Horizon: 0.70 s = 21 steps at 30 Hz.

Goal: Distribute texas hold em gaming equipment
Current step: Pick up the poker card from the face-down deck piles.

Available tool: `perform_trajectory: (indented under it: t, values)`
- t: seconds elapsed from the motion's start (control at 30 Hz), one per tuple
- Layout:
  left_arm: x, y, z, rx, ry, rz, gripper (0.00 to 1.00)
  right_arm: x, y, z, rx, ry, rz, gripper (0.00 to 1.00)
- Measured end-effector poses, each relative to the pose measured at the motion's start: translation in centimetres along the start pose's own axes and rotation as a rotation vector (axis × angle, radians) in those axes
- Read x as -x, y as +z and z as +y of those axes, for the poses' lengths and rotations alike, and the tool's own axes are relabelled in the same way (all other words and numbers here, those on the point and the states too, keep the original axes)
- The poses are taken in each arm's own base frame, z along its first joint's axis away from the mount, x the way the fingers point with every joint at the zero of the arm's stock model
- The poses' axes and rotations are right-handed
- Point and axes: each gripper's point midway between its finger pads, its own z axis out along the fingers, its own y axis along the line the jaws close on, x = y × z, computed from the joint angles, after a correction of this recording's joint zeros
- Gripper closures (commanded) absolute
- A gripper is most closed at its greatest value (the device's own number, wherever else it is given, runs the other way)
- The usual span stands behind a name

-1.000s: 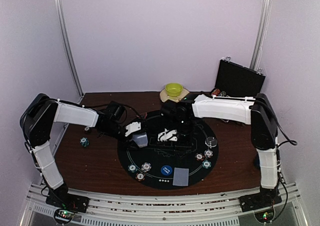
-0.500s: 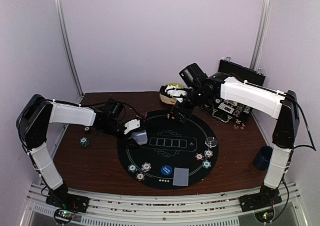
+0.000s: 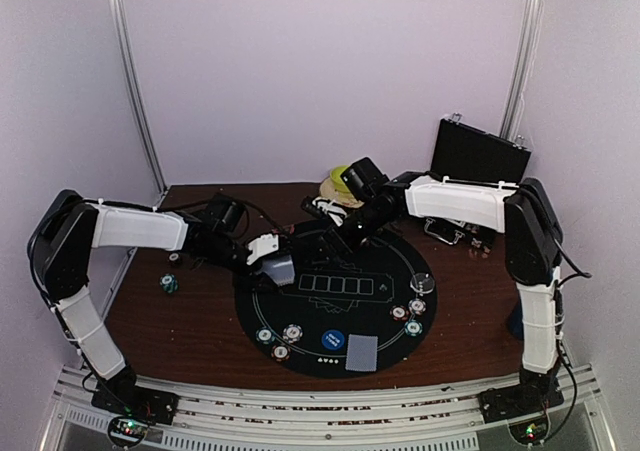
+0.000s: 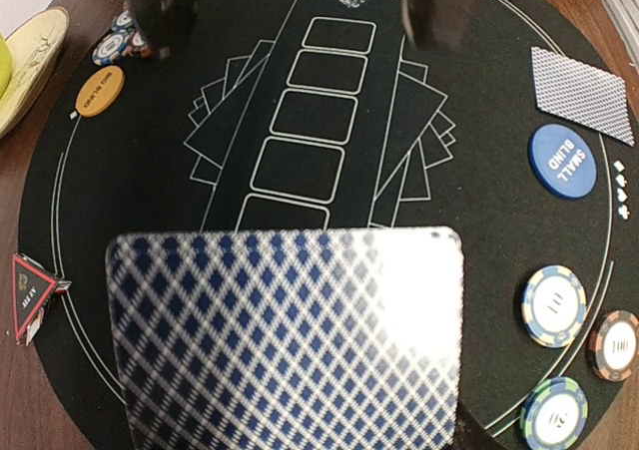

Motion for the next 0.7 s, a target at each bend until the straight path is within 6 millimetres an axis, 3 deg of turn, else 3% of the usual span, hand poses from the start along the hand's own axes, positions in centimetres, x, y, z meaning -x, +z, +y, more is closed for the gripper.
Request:
perform_trajectory:
  t: [0.27,0.7]
  values:
    - [0.0,0.0,0.0,-0.001,0.000,0.001,0.44,0.4,2.8,1.4,0.156,0.071,-0.005,0.00]
    - [0.2,0.1,-0.2,-0.001,0.006,0.001,0.44,1.6,4.4,2.8,0.287,0.169,-0.027,0.01]
